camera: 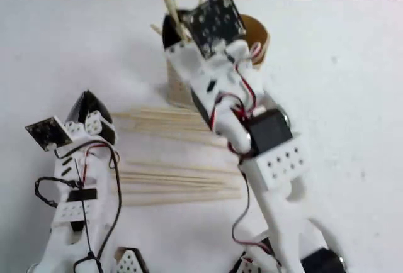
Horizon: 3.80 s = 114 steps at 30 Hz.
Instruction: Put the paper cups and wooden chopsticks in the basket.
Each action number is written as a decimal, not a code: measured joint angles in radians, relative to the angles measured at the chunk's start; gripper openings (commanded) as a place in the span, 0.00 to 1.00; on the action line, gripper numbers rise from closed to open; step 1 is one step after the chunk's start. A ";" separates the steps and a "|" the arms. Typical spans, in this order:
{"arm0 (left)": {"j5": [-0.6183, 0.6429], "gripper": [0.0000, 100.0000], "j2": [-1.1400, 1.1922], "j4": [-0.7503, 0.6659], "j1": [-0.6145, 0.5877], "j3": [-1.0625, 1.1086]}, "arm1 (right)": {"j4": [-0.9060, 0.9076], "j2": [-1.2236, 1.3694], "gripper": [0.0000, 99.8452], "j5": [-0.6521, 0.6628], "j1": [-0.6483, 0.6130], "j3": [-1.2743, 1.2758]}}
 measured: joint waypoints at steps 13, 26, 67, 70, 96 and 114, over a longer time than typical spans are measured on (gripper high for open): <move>0.000 0.05 0.000 0.000 0.000 0.000 | -0.304 0.212 0.02 -0.071 0.084 -0.086; 0.000 0.05 0.000 0.000 0.000 0.000 | -0.605 0.110 0.02 -0.150 0.141 0.163; 0.000 0.05 0.000 0.000 0.000 0.000 | -0.157 -0.032 0.13 0.015 0.055 0.236; 0.000 0.05 0.000 0.000 0.000 0.000 | 0.081 -0.058 0.13 0.210 -0.064 0.255; -0.009 0.04 -0.003 -0.279 -0.222 0.043 | 0.301 0.114 0.08 0.158 0.112 0.672; -0.776 0.15 -0.003 1.514 -0.084 -0.881 | 0.247 -0.554 0.07 0.322 0.359 1.284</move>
